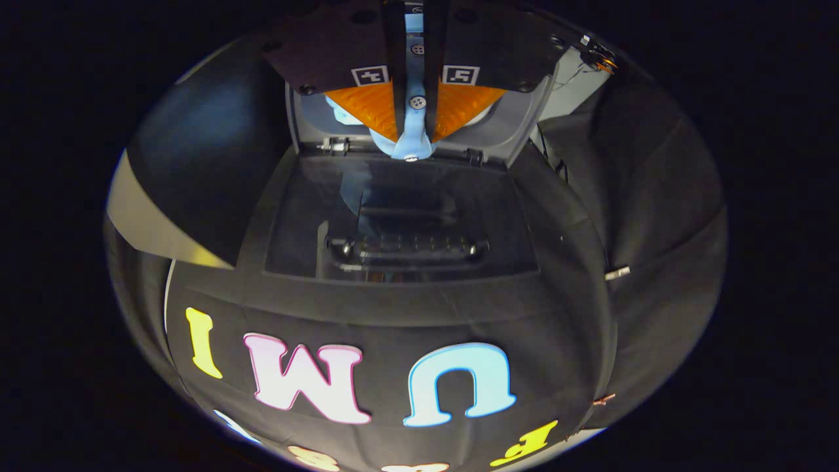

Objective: Put the clothes into the washing machine and then close the washing machine lid.

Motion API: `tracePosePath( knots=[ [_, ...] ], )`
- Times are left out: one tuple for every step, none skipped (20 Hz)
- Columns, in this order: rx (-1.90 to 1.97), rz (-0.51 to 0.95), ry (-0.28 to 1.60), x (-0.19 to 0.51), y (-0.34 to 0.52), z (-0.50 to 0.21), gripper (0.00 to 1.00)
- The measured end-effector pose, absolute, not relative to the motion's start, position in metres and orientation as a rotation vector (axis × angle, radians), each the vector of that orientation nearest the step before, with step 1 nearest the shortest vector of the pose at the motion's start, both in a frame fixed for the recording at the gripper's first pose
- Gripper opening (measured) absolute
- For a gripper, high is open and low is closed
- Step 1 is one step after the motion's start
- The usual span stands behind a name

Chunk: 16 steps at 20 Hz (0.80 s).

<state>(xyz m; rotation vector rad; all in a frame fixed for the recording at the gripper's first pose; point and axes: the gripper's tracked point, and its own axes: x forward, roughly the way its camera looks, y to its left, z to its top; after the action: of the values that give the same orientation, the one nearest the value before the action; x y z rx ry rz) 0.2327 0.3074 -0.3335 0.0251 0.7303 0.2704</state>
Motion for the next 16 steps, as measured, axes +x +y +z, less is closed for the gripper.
tracePosePath(
  knots=[
    [0.022, 0.283, 0.779, 0.227, 0.312, -0.348, 0.16],
    [0.021, 0.292, 0.831, 0.221, 0.314, -0.361, 0.22],
    [0.019, 0.299, 0.870, 0.215, 0.315, -0.370, 0.22],
    [0.021, 0.301, 0.890, 0.211, 0.316, -0.376, 0.31],
    [0.015, 0.295, 0.907, 0.212, 0.315, -0.387, 0.37],
    [0.010, 0.295, 0.924, 0.211, 0.313, -0.390, 0.46],
    [0.004, 0.296, 0.938, 0.207, 0.311, -0.390, 0.59],
    [-0.007, 0.296, 0.954, 0.206, 0.312, -0.400, 0.73],
    [-0.015, 0.299, 0.964, 0.201, 0.309, -0.390, 0.86],
    [-0.021, 0.304, 0.972, 0.200, 0.310, -0.394, 0.99],
    [-0.024, 0.308, 0.976, 0.200, 0.311, -0.397, 0.99],
    [-0.026, 0.311, 0.985, 0.198, 0.311, -0.399, 0.99],
    [-0.026, 0.314, 0.992, 0.197, 0.312, -0.402, 1.00],
    [-0.027, 0.315, 0.995, 0.196, 0.312, -0.403, 1.00],
    [-0.029, 0.313, 0.994, 0.197, 0.311, -0.403, 1.00],
    [-0.028, 0.310, 0.992, 0.198, 0.310, -0.403, 1.00]
  ],
)
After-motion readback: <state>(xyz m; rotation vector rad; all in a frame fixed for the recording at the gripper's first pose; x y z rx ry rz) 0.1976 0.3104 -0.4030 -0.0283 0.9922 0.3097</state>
